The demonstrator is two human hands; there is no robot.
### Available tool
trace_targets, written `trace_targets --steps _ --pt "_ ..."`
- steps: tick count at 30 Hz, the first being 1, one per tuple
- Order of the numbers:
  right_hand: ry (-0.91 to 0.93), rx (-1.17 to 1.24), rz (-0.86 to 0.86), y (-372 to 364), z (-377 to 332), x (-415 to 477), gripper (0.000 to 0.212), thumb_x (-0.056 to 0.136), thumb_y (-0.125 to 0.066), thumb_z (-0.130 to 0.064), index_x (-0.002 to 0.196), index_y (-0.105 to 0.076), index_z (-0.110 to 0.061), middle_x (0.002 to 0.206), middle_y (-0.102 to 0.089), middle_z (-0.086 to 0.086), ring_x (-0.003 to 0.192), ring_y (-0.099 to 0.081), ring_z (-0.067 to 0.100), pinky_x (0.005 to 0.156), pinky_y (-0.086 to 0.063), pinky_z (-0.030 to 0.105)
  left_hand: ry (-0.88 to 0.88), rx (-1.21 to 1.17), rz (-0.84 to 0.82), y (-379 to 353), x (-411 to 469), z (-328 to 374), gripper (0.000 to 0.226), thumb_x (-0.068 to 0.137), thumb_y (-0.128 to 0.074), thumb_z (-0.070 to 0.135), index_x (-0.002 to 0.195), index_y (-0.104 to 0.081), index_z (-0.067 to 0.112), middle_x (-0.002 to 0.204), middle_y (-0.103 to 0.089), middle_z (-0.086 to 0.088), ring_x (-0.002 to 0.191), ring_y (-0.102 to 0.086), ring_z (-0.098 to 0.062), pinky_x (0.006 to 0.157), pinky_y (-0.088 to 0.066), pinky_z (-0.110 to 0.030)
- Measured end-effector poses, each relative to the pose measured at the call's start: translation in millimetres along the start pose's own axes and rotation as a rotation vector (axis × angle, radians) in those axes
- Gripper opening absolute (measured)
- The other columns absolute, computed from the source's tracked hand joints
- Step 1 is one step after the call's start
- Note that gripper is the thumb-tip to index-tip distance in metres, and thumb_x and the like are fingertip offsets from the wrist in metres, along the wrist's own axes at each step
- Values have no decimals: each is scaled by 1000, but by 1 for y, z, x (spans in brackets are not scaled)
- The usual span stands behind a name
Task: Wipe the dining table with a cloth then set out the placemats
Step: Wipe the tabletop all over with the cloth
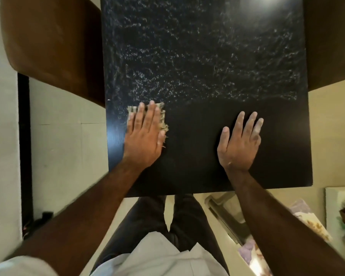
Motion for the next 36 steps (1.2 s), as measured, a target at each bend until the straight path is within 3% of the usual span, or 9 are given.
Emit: trace_targets --steps 4,11,14,21,26,31,33,36 --pt "82 -67 -13 0 -5 5 77 117 -24 -59 178 -14 -14 185 -5 20 172 -5 43 132 -29 61 89 -9 53 9 27 22 79 115 -23 49 177 8 11 186 14 -11 172 10 -33 138 -8 -60" --pt "93 -71 -8 -1 -4 5 75 117 -25 -57 178 -16 -14 186 -7 18 172 -6 42 131 -29 61 -178 -12 31 2 46 107 79 116 -26 47 177 6 8 186 14 -13 173 11 -31 138 -6 -58" --pt "73 -53 -18 0 -5 5 75 116 -28 -56 178 -16 -15 186 -6 17 172 -5 41 131 -30 63 -156 -2 -9 -3 14 68 79 116 -26 48 177 9 10 185 16 -11 172 12 -29 138 -6 -58" --pt "63 -47 -41 2 -7 6 76 115 -29 -56 178 -16 -14 186 -6 18 172 -5 42 130 -30 64 157 11 12 17 -1 -71 76 115 -18 50 178 3 12 187 8 -10 173 7 -29 140 -6 -55" --pt "58 -28 -57 2 -8 6 76 114 -29 -56 177 -16 -15 186 -5 17 172 -4 42 130 -28 65 232 -15 101 29 61 -50 77 115 -21 49 177 3 10 186 8 -13 173 5 -32 139 -8 -58" --pt "55 -19 -73 2 -9 6 78 113 -28 -57 177 -15 -16 186 -4 15 172 -3 41 131 -27 68 2 -23 59 23 53 5 78 115 -21 47 176 8 9 186 14 -13 172 11 -31 138 -8 -59" --pt "52 -15 -73 2 -9 6 78 113 -28 -57 177 -16 -16 186 -4 16 172 -3 41 130 -28 68 -29 -10 21 16 31 -1 78 116 -22 48 177 9 11 186 16 -11 172 13 -30 139 -5 -57" --pt "50 -2 -72 3 -10 5 78 112 -28 -56 177 -17 -15 186 -6 17 172 -4 42 129 -29 69 72 -16 -14 11 2 -49 77 116 -20 51 177 9 14 186 17 -9 172 14 -29 139 -3 -56"
Point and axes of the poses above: each hand's wrist, its own x-axis towards the middle knuckle, its own y-axis out of the back of the hand, z = x × y, the point moved 5 cm from there along x, towards the middle knuckle
